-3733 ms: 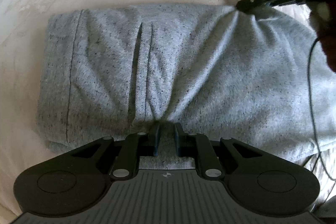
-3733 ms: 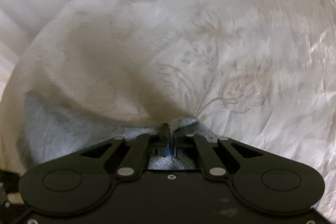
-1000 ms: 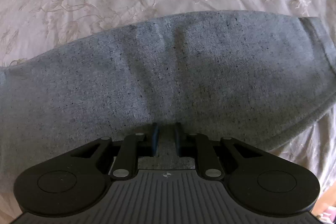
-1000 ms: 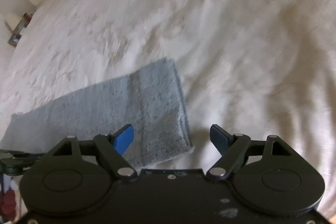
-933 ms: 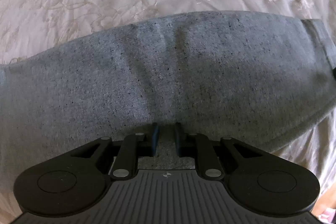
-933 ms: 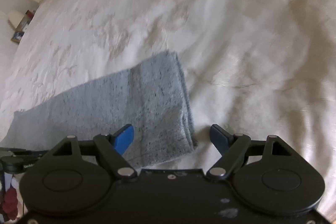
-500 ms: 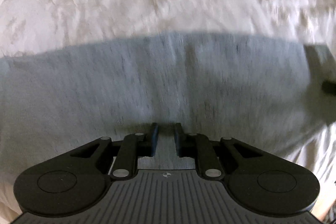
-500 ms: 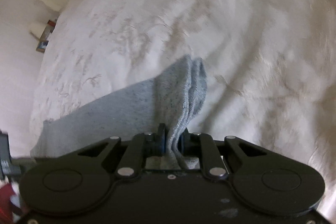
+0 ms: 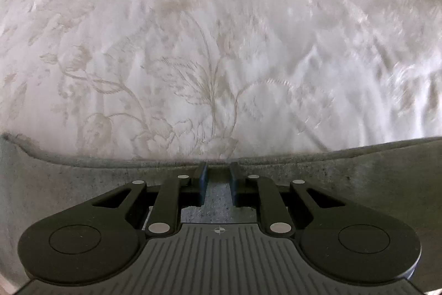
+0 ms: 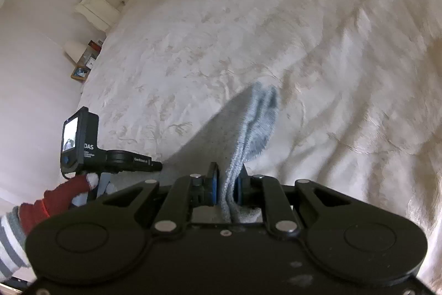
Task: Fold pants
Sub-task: 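Grasp the end of the folded grey pants with the right gripper and lift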
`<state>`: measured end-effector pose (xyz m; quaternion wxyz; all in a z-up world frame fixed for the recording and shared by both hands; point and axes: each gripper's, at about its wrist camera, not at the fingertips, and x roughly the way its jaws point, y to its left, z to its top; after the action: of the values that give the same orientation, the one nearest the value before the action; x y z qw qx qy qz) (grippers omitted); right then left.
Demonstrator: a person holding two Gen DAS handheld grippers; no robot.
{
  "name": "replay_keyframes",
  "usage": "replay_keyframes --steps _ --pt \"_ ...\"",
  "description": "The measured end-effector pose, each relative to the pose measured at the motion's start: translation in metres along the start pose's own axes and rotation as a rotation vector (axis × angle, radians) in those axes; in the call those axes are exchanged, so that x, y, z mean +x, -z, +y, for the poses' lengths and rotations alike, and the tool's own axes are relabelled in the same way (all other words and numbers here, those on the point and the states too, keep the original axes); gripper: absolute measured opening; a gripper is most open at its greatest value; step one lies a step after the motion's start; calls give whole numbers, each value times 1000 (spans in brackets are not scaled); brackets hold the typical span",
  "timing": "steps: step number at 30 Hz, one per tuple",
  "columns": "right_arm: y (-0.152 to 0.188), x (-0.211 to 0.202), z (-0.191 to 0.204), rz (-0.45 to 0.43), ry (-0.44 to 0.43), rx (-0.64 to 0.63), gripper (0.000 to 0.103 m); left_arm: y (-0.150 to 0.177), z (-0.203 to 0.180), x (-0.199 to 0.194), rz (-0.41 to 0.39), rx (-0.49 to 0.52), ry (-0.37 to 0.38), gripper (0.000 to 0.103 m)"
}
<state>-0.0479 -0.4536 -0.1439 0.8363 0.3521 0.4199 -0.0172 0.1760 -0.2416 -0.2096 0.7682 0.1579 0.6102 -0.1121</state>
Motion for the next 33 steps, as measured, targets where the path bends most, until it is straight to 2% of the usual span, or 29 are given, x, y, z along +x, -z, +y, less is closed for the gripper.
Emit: replay_keyframes --steps 5,8,10,11,12,16,20,25,29,33 --pt "-3 -5 17 -10 11 1 14 42 6 -31 -34 17 40 17" --pt "-4 -7 30 -17 17 -6 14 76 4 -32 8 19 77 17" --pt "-3 -8 42 -24 30 -16 14 93 4 -22 65 33 102 17" --pt "-2 -9 48 -28 34 -21 14 98 5 -13 96 41 116 17" --pt "-1 -9 55 -32 37 -26 14 100 7 -10 95 44 119 17" --pt "7 -9 96 -45 75 -74 14 95 32 -22 44 -5 166 17" --pt "19 -7 152 -63 75 -123 14 93 83 -44 -34 -19 169 17" --pt "46 19 245 -63 32 -198 14 114 160 -61 -67 -62 137 17" --pt "84 71 311 -6 -7 -247 14 134 227 -64 -61 -108 106 17" --pt "126 130 352 67 -11 -285 14 150 275 -67 -51 -124 80 17"
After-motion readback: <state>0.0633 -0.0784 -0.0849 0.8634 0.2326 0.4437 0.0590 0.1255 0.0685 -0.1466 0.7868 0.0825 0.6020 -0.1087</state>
